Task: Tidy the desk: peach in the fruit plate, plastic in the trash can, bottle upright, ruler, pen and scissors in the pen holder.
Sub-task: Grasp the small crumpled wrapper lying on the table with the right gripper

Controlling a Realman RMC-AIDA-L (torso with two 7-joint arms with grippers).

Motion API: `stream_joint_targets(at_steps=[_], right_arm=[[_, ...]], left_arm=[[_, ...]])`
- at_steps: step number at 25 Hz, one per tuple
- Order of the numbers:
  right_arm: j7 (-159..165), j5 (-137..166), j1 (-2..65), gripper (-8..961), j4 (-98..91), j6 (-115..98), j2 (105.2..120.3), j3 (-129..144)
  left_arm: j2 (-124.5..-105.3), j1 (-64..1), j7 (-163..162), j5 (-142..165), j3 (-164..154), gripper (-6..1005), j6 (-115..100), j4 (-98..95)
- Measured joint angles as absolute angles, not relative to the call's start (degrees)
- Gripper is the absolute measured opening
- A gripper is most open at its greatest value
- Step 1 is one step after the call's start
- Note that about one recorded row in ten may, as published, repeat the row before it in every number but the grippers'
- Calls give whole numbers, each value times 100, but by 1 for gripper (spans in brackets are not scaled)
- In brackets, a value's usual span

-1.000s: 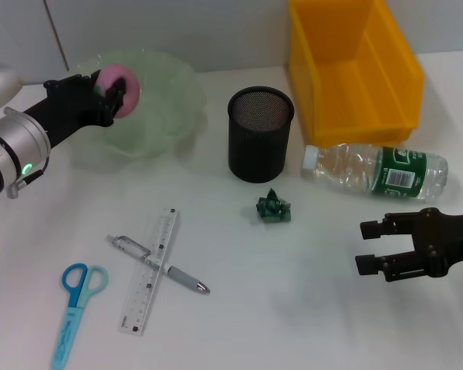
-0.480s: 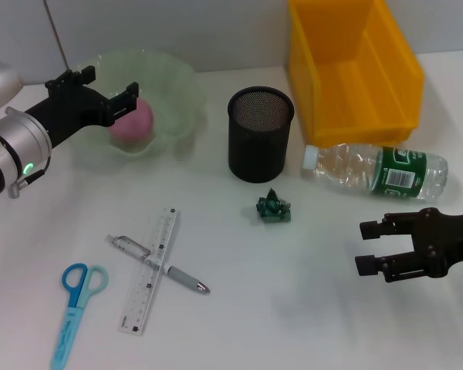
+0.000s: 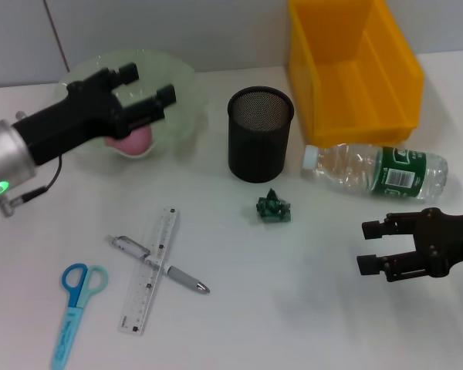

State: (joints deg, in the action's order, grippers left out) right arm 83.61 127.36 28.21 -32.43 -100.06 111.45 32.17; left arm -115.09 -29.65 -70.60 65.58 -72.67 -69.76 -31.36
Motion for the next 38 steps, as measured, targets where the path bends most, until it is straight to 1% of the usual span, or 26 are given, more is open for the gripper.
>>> stream_joint_targets(at_steps=[1,2,3,5,7,11,13,15,19,20,21,22,23,24,25,26,27,29,30,31,32,33,36,38], right_arm=[[8361,12736,2821,815,-3243,-10006,11145,3217],[8367,12736,2821,815,-3248,-10006,11141,3216],[8371,12736,2821,815,-3255,-10006,11139,3217],[8377,12736,2821,815,-3271,-10008,11137,3217],[8380,12736,2821,815,-3272,-10009,11135,3217],[8386,12736,2822,815,-3272,-10023,11135,3217],[8393,12736,2825,815,-3272,-10033,11132,3217],[8396,12735,2839,815,-3271,-10035,11126,3217],[8400,12732,2882,815,-3298,-10084,11125,3216],[8488,12708,2940,815,-3491,-10251,11157,3217],[8488,12708,2940,816,-3491,-10251,11157,3217],[8791,12681,3038,816,-3969,-10523,11253,3223],[8791,12681,3038,816,-3969,-10523,11253,3223],[9035,12679,3130,816,-4276,-10664,11321,3239],[9656,12693,3349,816,-4965,-10865,11420,3456],[9656,12693,3349,816,-4965,-10865,11420,3456],[10383,12717,3570,816,-5534,-10904,11457,3905],[10748,12742,3696,816,-5816,-10875,11459,4188],[11441,12884,3952,816,-6269,-10807,11460,4663],[11441,12884,3952,816,-6269,-10807,11460,4663],[11981,13107,4200,816,-6587,-10760,11461,4994],[11981,13107,4200,816,-6587,-10760,11461,4994],[12814,13760,4701,816,-6925,-10617,11499,5658],[12963,13928,4818,816,-6927,-10567,11516,5837]], left_arm=[[-11509,-2965,-7060,6558,-7267,841,-6976,-3136],[-11406,-2794,-7426,6936,-7241,840,-7576,-3418],[-11406,-2794,-7426,6936,-7241,840,-7576,-3418],[-11319,-2607,-7741,7517,-7225,839,-8126,-3700],[-11291,-2481,-7821,7900,-7215,838,-8320,-3845],[-11292,-2257,-7808,8384,-7201,836,-8467,-4085],[-11323,-2119,-7757,8731,-7187,835,-8487,-4243],[-11371,-2065,-7665,9140,-7157,835,-8494,-4288],[-11399,-2065,-7651,9327,-7142,833,-8510,-4272],[-11412,-2060,-7651,9346,-7084,833,-8520,-4270],[-11412,-2060,-7651,9346,-7084,832,-8520,-4270],[-11418,-2050,-7651,9347,-7020,832,-8537,-4270],[-11418,-2050,-7651,9347,-7020,831,-8537,-4270],[-11422,-2045,-7651,9349,-7000,831,-8552,-4270],[-11421,-2038,-7651,9352,-6989,831,-8565,-4272],[-11421,-2038,-7651,9352,-6989,830,-8565,-4272],[-11421,-2035,-7651,9354,-6989,830,-8571,-4275],[-11421,-2032,-7651,9354,-6987,829,-8588,-4283],[-11420,-2030,-7651,9355,-6987,829,-8594,-4285],[-11420,-2030,-7651,9355,-6987,828,-8594,-4285],[-11420,-2030,-7652,9356,-6987,828,-8599,-4287],[-11420,-2030,-7652,9358,-6964,827,-8602,-4290],[-11418,-2030,-7631,9360,-6884,826,-8607,-4286],[-11418,-2030,-7606,9360,-6849,825,-8610,-4272]])
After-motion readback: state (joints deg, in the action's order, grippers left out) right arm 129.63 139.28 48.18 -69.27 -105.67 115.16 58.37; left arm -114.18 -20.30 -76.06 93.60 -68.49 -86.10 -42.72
